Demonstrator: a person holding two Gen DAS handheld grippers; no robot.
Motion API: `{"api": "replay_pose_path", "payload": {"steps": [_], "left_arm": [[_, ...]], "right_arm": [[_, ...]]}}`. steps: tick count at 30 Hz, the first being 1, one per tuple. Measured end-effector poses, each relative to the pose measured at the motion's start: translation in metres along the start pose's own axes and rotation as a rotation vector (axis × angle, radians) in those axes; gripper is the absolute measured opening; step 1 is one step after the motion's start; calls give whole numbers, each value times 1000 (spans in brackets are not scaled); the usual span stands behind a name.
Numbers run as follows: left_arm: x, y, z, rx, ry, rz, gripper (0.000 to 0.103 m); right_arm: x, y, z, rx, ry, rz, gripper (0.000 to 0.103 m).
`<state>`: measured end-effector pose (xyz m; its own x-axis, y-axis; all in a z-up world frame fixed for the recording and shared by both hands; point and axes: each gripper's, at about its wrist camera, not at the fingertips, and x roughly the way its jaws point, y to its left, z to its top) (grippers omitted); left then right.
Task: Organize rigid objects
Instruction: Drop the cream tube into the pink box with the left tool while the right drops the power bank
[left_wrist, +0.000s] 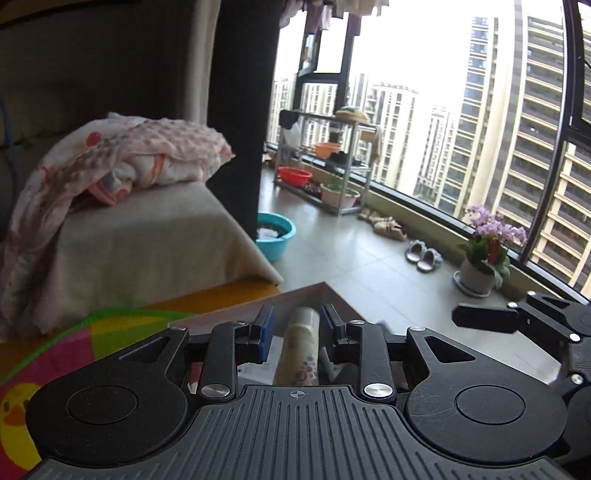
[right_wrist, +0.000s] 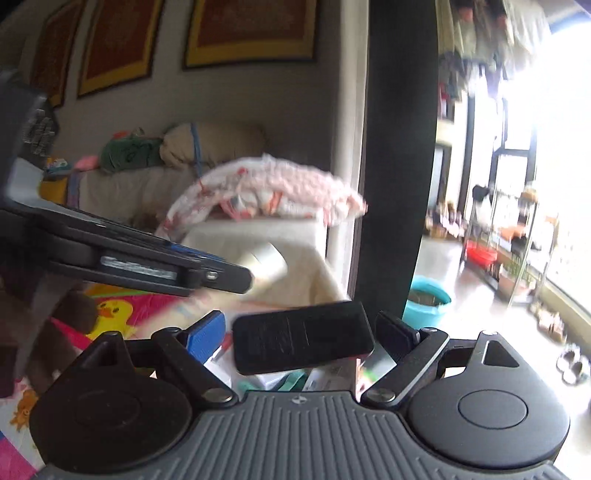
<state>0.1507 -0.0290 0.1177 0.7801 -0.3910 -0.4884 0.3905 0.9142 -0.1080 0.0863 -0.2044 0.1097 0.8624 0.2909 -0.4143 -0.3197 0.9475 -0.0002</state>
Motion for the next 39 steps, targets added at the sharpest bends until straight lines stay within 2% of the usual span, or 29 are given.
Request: {"api": "replay_pose_path", "payload": {"steps": [2,4,6,10,14,15,16,18,22,24,25,26,28,32,39], "left_arm": [[-12,9,-20,-29,-35,13,31],[-33,11,-43,-55,-59,36,31],[-53,7,-68,-59,-55,70,31],[-80,-8,-128,-47,28,185,31],[-78,-7,-168,-97,121,261,31],[-77,-9,-176,-102,142,261,32],[-77,-14,-181,-69,107,280,33],[-70,-23,-182,-16,105,313,33],[-64,-29,-179,-44,104,287,33],[-62,-31,-178,-66,104,267,41],[-62,-34,-179,-73,104,256,51],[-61,-37,-179,-68,105,257,54],[-58,-41,-179,-62,106,280,55],[-58,-39,-179,-132,89,301,54],[-57,-45,-178,-103,96,333,54]], "right_arm": [[0,1,-20,15,32,12,89],[-4,4,-46,1,64,-15,89],[-8,7,-71,-11,115,-25,89],[-10,15,-110,-18,240,-16,90],[-1,21,-130,8,302,-30,91],[1,21,-131,32,292,-50,98],[5,21,-131,41,312,-74,103],[9,18,-130,76,323,-70,103],[8,17,-133,88,302,-80,103],[7,17,-135,88,278,-86,103],[7,17,-136,97,268,-90,103],[7,16,-136,100,259,-98,103],[6,17,-136,100,252,-106,103],[5,16,-136,102,248,-104,103],[5,16,-136,102,247,-104,103]]}}
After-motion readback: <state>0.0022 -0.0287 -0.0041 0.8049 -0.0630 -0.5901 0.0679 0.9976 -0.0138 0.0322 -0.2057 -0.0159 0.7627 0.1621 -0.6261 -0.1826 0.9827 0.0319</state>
